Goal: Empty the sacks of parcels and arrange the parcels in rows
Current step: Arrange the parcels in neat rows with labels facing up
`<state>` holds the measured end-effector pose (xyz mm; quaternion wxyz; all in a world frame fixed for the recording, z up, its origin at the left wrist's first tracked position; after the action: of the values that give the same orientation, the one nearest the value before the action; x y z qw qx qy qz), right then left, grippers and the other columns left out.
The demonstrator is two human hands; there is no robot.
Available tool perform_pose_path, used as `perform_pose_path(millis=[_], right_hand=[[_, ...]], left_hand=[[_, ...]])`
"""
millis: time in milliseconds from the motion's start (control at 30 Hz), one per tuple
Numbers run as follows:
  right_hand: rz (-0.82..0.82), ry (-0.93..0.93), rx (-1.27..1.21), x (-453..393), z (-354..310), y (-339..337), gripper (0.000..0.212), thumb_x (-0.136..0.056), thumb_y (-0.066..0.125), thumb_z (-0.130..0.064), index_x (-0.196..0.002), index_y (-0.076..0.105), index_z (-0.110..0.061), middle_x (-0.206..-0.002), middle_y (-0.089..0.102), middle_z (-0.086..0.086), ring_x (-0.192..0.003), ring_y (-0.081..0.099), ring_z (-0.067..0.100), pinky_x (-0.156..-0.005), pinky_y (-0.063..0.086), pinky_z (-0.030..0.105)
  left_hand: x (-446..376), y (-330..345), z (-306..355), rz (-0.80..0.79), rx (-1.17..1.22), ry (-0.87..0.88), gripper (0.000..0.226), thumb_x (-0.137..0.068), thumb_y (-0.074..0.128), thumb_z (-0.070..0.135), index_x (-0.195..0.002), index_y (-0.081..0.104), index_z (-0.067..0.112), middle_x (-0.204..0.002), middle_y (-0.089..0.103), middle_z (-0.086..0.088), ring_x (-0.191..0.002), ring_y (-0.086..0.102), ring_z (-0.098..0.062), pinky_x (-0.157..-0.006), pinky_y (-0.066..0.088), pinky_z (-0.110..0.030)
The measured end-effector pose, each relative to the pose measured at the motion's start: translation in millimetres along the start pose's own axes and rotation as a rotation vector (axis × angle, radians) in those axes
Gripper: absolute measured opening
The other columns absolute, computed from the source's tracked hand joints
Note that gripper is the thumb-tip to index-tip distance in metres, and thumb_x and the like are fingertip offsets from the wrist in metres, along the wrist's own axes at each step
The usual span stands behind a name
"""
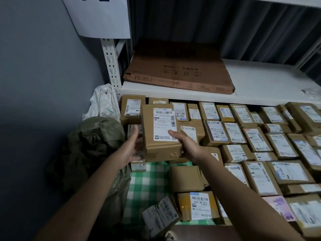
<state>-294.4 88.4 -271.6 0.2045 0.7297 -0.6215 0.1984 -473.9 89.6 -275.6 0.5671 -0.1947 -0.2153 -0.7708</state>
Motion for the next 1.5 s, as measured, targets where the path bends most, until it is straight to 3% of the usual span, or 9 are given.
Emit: perform_pose_path(millis=[200,433,567,733,933,1033,1133,1333,1500], right_hand=[[0.100,-0.036,-0.146,8,25,-36,0.085,-0.064,0.072,-0.064,-0.139,0.046,-0.032,-0.128,0.064,0.001,-0.114,0.062,0.027,-0.087,0.053,0.044],[0.129,-0.074,-0.309,17,37,-67,0.079,-0.071,0.066,-0.057,-0.141,0.044,-0.026,-0.131,0.062,0.006,-0.111,0.062,0.028,-0.065,0.056,0.035],[0.121,-0.061,-0.259,11,43,-67,0.074,-0.074,0.065,-0.057,-0.140,0.045,-0.031,-0.125,0.066,0.000,-0.116,0.060,0.027,-0.075,0.054,0.040],[0.106,-0.026,-0.285,8,49,-59,0.085,-0.062,0.071,-0.062,-0.138,0.047,-0.031,-0.126,0.066,0.001,-0.120,0.058,0.028,-0.079,0.053,0.040],[0.096,-0.040,-0.402,10,45,-65,0.058,-0.082,0.063,-0.050,-0.133,0.053,-0.025,-0.123,0.067,0.006,-0.106,0.061,0.026,-0.076,0.052,0.039],[0.086,-0.053,-0.426,11,37,-60,0.039,-0.092,0.051,-0.044,-0.125,0.058,-0.024,-0.114,0.068,0.005,-0.098,0.063,0.024,-0.072,0.052,0.037],[0.061,-0.059,-0.458,9,33,-48,0.044,-0.087,0.054,-0.045,-0.125,0.058,-0.024,-0.114,0.067,0.006,-0.096,0.063,0.024,-0.074,0.052,0.038],[0.107,-0.096,-0.455,4,30,-46,0.055,-0.086,0.056,-0.051,-0.133,0.055,-0.025,-0.117,0.067,0.004,-0.103,0.060,0.025,-0.076,0.048,0.039],[0.146,-0.098,-0.442,2,29,-49,0.060,-0.083,0.057,-0.054,-0.135,0.053,-0.024,-0.120,0.067,0.004,-0.109,0.059,0.025,-0.075,0.049,0.039]], left_hand=[[-15,-21,-28,0.280,-0.622,0.196,0.046,-0.095,0.056,0.015,-0.139,0.045,0.007,-0.140,0.049,-0.014,-0.125,0.048,-0.025,-0.096,0.038,-0.025],[-39,-15,-57,0.261,-1.256,0.235,0.088,-0.084,0.066,0.011,-0.153,0.012,0.023,-0.160,0.002,-0.002,-0.148,-0.002,-0.024,-0.119,0.010,-0.034],[-46,-19,-48,0.345,-1.394,0.249,0.083,-0.080,0.068,0.006,-0.147,0.023,0.024,-0.152,0.022,0.001,-0.137,0.020,-0.024,-0.108,0.032,-0.033],[-44,-27,-50,0.385,-1.344,0.236,0.082,-0.070,0.080,0.029,-0.139,0.037,0.019,-0.135,0.036,-0.010,-0.124,0.032,-0.029,-0.101,0.032,-0.034],[-26,-57,-64,0.408,-0.597,0.136,0.083,-0.066,0.086,0.027,-0.135,0.040,0.019,-0.126,0.034,-0.006,-0.118,0.047,-0.024,-0.106,0.041,-0.037],[-17,-59,-74,0.344,-0.469,0.071,0.082,-0.069,0.084,0.026,-0.138,0.038,0.027,-0.126,0.032,-0.003,-0.117,0.049,-0.022,-0.104,0.044,-0.041],[-8,-53,-80,0.267,-0.326,0.108,0.086,-0.064,0.084,0.016,-0.131,0.032,0.030,-0.135,0.039,-0.005,-0.119,0.050,-0.019,-0.098,0.048,-0.038],[7,-64,-96,0.331,-0.396,0.168,0.094,-0.046,0.078,0.034,-0.123,0.025,0.039,-0.121,0.056,-0.001,-0.113,0.059,-0.017,-0.096,0.050,-0.045],[7,-57,-100,0.431,-0.472,0.072,0.073,-0.061,0.088,0.026,-0.112,0.036,0.018,-0.110,0.058,-0.001,-0.103,0.059,-0.017,-0.083,0.049,-0.032]])
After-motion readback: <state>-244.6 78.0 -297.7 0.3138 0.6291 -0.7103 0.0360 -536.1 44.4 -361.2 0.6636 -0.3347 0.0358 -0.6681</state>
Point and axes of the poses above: each hand's wrist, its own x-axis away from the middle knuckle, its own y-axis out of the palm, z = x × y, the point moved 10 cm from there along -x, towards the middle knuckle
